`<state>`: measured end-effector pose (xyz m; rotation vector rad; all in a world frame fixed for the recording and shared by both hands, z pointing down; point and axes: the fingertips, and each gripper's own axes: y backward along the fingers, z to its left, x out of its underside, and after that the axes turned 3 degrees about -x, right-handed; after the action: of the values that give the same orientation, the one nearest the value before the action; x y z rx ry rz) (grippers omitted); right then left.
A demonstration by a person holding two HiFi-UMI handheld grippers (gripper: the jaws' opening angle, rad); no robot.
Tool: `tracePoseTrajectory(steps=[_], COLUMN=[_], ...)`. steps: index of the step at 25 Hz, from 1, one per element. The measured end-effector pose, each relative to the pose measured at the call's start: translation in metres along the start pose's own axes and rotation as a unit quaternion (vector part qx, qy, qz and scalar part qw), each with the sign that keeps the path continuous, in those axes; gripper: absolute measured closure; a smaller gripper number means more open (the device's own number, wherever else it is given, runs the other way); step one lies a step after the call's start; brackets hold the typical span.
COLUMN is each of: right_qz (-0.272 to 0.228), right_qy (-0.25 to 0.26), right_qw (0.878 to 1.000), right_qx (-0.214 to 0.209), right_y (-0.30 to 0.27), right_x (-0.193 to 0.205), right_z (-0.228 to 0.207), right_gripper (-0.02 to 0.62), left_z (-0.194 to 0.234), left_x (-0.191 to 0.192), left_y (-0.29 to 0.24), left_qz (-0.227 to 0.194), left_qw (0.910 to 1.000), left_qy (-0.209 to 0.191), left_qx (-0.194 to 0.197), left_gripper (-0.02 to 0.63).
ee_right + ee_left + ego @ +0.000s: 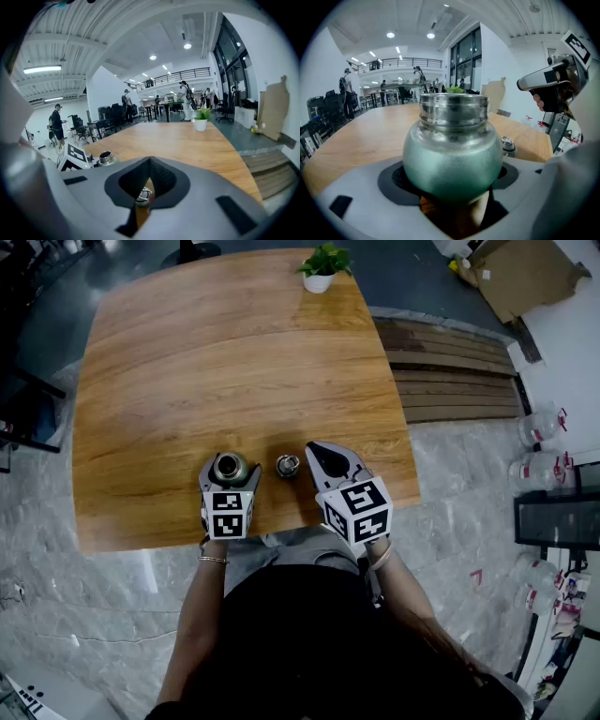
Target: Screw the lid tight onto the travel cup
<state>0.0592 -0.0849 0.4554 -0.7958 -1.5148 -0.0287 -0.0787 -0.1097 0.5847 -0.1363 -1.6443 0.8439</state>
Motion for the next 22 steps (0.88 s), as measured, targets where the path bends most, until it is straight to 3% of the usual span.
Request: tracePoseTrajectory(steps=[12, 19, 20, 22], right_qz=[0.047, 0.119, 0.131, 0.162], right_qy=[0.014, 0.031, 0.035, 0.045], right_qw=[0.999, 0.992, 0.990, 0.984], right_qx=[-0.024, -0.042, -0.047, -0.061], right_y=[-0.011, -0.027, -0.030, -0.036], right_x=[0.019, 0.045, 0.049, 0.059], right_z=[0.010, 0.013, 0.014, 0.018], right_gripper=[0.576, 0.569, 0.553, 0.455], left_z=[-0.001, -0.002, -0.002, -0.002], left_x=[0.000, 0.001, 0.000, -0.001], left_y=[0.005, 0.005, 0.005, 0.006], left_qz=[0.002, 0.003, 0.004, 0.005], left_qw=[0.9999, 0.9998, 0.9998, 0.9997], left_qy=[-0.006, 0.000, -0.001, -0.001], left_qx=[0.010, 0.021, 0.022, 0.024], left_gripper=[0.202, 0.202, 0.202, 0.202])
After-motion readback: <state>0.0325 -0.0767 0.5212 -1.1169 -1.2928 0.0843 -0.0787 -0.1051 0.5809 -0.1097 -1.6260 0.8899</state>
